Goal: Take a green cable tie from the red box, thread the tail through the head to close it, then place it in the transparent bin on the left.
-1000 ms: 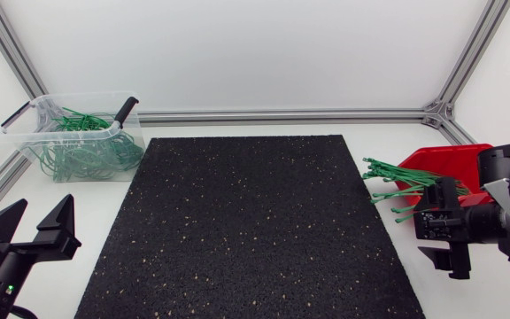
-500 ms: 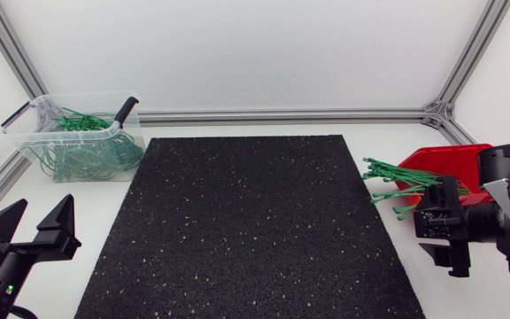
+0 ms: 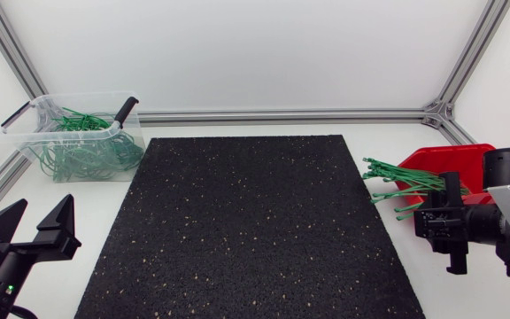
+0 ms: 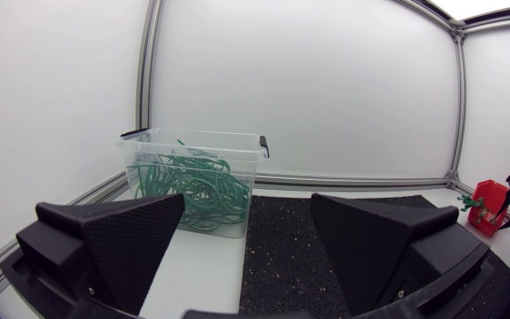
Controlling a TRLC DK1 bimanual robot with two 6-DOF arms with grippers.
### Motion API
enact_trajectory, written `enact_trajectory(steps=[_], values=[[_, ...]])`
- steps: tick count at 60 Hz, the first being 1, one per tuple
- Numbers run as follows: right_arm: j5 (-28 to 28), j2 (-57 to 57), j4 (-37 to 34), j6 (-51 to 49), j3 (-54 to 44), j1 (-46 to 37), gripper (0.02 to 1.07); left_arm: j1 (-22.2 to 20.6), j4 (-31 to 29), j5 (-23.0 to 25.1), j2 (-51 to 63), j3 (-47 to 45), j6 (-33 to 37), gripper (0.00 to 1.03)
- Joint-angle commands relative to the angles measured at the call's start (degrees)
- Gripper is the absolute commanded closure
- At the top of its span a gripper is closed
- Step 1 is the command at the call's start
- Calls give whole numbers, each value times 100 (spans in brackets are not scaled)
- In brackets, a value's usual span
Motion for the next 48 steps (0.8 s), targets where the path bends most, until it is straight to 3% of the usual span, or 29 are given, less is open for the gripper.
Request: enact_trajectory(steps=[1, 6, 48], values=[[-1, -24, 63, -139, -183, 52, 63, 29, -144, 33, 29, -226, -91, 4], [-9, 29, 90, -156, -183, 52, 70, 29, -144, 33, 29, -226, -91, 4], [70, 416, 758, -288, -262, 52, 71, 46, -144, 33, 29, -226, -91, 4]])
